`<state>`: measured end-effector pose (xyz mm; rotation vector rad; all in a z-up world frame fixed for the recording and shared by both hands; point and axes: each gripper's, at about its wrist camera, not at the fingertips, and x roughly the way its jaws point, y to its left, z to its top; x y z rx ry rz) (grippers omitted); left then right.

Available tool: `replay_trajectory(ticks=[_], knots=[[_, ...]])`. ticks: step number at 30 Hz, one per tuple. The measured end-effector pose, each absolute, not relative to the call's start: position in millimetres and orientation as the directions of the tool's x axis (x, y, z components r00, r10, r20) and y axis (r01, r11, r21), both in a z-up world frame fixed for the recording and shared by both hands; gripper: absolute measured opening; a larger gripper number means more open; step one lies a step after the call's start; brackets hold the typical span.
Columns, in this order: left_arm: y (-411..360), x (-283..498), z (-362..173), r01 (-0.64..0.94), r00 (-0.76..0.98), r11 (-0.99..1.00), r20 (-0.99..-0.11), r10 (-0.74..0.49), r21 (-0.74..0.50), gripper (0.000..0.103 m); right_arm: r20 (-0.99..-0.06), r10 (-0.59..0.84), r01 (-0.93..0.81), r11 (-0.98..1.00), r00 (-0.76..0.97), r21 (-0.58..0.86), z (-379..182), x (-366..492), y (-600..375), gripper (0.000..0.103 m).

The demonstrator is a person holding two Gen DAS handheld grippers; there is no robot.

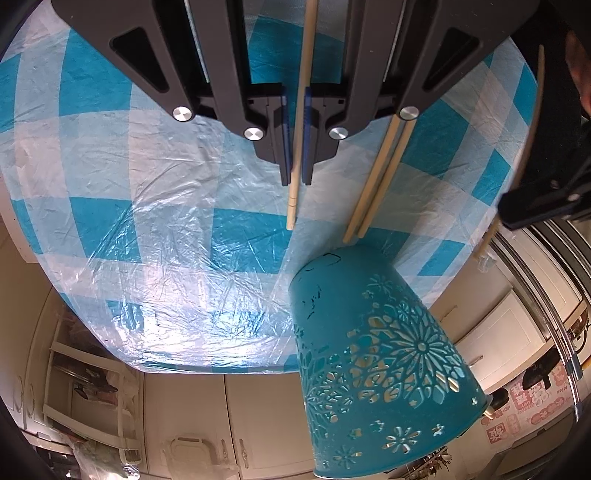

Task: Organize utensils
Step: 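Lift the stick with the left gripper over the teal basket, then open the left gripper to drop the stick into the basket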

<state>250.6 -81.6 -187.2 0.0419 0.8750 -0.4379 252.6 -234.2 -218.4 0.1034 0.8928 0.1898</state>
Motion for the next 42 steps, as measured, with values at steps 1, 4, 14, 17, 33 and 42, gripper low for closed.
replay_trajectory(ticks=[1,4,14,17,33,42], knots=[[-80.6,248.1,-182.8,0.39,0.564,0.909,-0.743,-0.362,-0.146,0.005,-0.763,0.206,-0.121,0.979,0.612,0.167,-218.4,252.6,-233.9,0.006],[-75.1,241.1,-165.7,0.4,0.586,0.9,-0.708,-0.395,-0.171,0.005,-0.763,0.204,-0.12,0.979,0.613,0.165,-218.5,252.0,-231.2,0.006],[-49.5,240.1,-97.2,0.411,0.658,0.86,-0.553,-0.51,-0.303,0.005,-0.762,0.21,-0.121,0.978,0.613,0.172,-218.1,251.9,-232.1,0.006],[-47.3,244.6,-82.0,0.413,0.678,0.851,-0.514,-0.525,-0.324,0.005,-0.761,0.212,-0.12,0.977,0.613,0.176,-217.8,251.5,-232.8,0.006],[-55.8,308.3,-10.8,0.365,0.827,0.858,-0.296,-0.477,-0.362,0.005,-0.759,0.225,-0.115,0.974,0.611,0.196,-218.1,252.3,-235.5,0.006],[-68.6,370.8,-24.0,0.288,0.873,0.881,-0.275,-0.402,-0.375,0.005,-0.752,0.259,-0.107,0.963,0.606,0.246,-219.1,253.6,-241.4,0.006]])
